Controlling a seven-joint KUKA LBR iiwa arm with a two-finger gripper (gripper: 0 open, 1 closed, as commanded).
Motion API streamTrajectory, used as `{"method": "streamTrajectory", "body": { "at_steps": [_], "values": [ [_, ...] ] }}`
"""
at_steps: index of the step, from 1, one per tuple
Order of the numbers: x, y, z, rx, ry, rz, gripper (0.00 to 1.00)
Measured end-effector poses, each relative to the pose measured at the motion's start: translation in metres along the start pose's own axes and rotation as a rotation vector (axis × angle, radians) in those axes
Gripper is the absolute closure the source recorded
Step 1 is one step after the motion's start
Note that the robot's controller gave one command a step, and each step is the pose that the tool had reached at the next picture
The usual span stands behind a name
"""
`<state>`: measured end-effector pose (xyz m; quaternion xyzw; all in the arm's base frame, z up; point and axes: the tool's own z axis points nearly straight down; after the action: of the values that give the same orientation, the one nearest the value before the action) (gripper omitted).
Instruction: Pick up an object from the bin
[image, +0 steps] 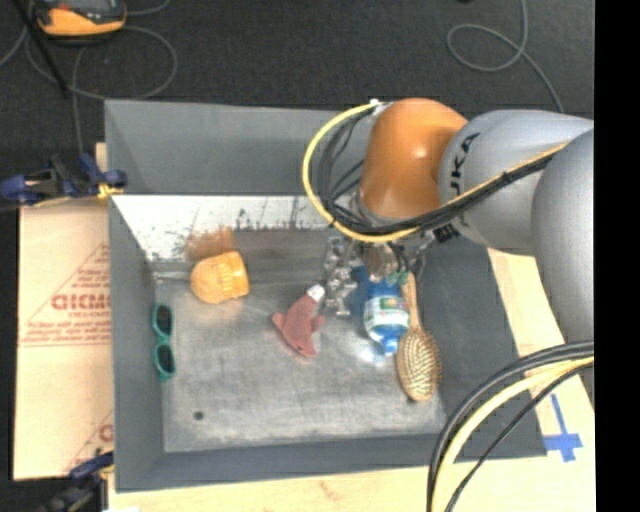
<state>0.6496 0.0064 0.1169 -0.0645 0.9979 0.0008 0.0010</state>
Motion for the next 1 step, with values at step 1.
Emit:
{"method": "streamTrajectory", "body": {
  "at_steps": [1],
  "values": [
    [-0.0017,-0.0003,-0.0181,0.002,-0.008,0.0,1.0]
  ]
}}
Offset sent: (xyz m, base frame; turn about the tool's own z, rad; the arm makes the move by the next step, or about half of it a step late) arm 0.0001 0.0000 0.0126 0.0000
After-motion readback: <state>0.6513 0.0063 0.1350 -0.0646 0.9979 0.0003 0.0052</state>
